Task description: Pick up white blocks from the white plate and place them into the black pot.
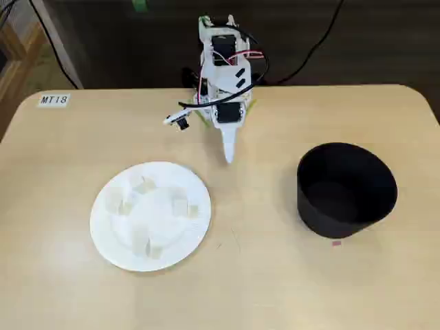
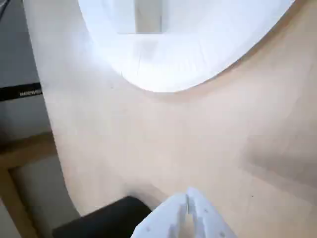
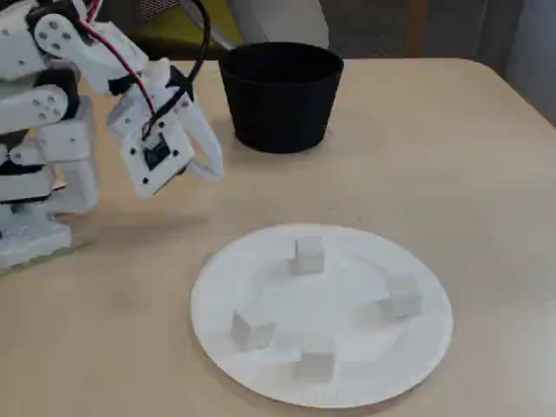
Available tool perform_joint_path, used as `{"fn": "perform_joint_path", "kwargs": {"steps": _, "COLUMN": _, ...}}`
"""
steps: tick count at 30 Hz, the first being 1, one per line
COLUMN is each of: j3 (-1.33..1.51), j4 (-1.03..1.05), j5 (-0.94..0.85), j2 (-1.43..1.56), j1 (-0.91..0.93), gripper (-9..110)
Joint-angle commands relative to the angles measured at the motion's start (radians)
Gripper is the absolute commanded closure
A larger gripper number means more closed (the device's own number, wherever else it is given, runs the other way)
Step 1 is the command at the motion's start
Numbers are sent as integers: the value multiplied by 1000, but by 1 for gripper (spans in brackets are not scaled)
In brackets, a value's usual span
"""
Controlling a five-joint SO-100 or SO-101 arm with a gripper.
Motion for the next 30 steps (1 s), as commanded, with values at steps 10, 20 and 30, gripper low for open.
{"fn": "perform_joint_path", "kwargs": {"steps": 10, "j3": -736, "j4": 29, "j5": 104, "j2": -744, "j1": 15, "gripper": 104}}
{"fn": "perform_joint_path", "kwargs": {"steps": 20, "j3": -977, "j4": 173, "j5": -86, "j2": -896, "j1": 143, "gripper": 104}}
{"fn": "perform_joint_path", "kwargs": {"steps": 30, "j3": -1229, "j4": 325, "j5": -118, "j2": -1187, "j1": 552, "gripper": 104}}
